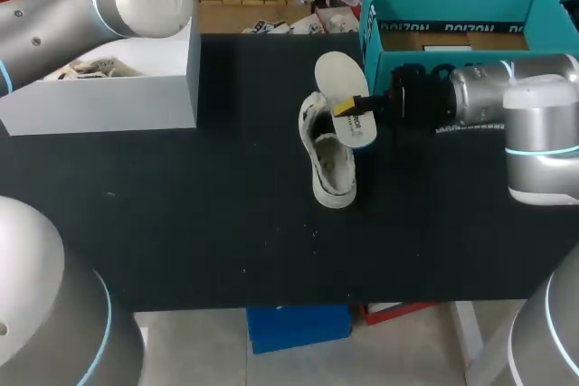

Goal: Take the shoe out of the shoebox, open the shoe tongue, remove and reinsert the insole, then place the shoe into the shoebox

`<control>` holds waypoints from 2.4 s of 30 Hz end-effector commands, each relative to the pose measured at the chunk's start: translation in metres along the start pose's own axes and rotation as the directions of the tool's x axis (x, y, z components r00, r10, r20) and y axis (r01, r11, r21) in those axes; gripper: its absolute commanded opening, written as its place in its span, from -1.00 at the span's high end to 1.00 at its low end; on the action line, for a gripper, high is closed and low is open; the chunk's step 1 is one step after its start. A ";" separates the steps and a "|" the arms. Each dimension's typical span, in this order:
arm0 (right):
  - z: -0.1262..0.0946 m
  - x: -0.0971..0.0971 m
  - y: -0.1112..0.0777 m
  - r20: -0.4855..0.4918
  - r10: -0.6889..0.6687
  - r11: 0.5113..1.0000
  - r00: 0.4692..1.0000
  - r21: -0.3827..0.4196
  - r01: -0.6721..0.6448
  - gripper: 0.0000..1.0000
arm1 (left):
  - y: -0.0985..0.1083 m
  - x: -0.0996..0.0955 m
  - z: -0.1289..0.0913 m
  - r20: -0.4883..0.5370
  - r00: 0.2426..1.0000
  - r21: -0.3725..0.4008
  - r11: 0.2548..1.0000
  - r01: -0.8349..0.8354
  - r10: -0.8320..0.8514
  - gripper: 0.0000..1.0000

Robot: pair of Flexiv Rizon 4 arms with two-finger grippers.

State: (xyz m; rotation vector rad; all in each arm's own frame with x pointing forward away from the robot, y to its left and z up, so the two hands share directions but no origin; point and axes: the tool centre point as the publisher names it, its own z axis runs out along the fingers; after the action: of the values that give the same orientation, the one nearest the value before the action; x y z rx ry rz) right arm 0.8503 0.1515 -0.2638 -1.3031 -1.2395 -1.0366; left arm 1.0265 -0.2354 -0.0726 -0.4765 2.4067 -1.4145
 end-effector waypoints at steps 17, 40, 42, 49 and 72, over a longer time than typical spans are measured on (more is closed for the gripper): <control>0.001 0.000 0.000 0.001 0.000 1.000 1.000 -0.002 0.000 1.00 | 0.006 0.045 0.006 -0.955 0.057 -0.261 0.735 -0.625 -0.291 -1.00; 0.001 0.000 0.000 0.001 0.000 1.000 1.000 -0.002 0.000 1.00 | -0.007 0.058 0.003 -0.950 0.120 -0.273 0.585 -0.764 -0.287 -1.00; 0.001 0.000 0.000 0.001 0.000 1.000 1.000 -0.002 0.000 1.00 | -0.009 0.063 0.003 -0.972 0.130 -0.220 0.548 -0.807 -0.197 -1.00; 0.001 0.000 0.000 0.001 0.000 1.000 1.000 -0.002 0.000 1.00 | 0.018 0.074 0.013 -0.980 0.175 -0.198 0.445 -0.873 -0.094 -1.00; 0.001 0.000 0.000 0.001 0.000 1.000 1.000 -0.002 0.000 1.00 | 0.045 0.116 -0.002 -0.937 0.277 -0.209 0.295 -0.932 0.212 -1.00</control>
State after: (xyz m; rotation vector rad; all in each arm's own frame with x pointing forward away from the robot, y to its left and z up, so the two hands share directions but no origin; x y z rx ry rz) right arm 0.8503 0.1515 -0.2638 -1.3032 -1.2394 -1.0366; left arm 0.9280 -0.2695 -0.1147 1.3934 3.2998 0.0324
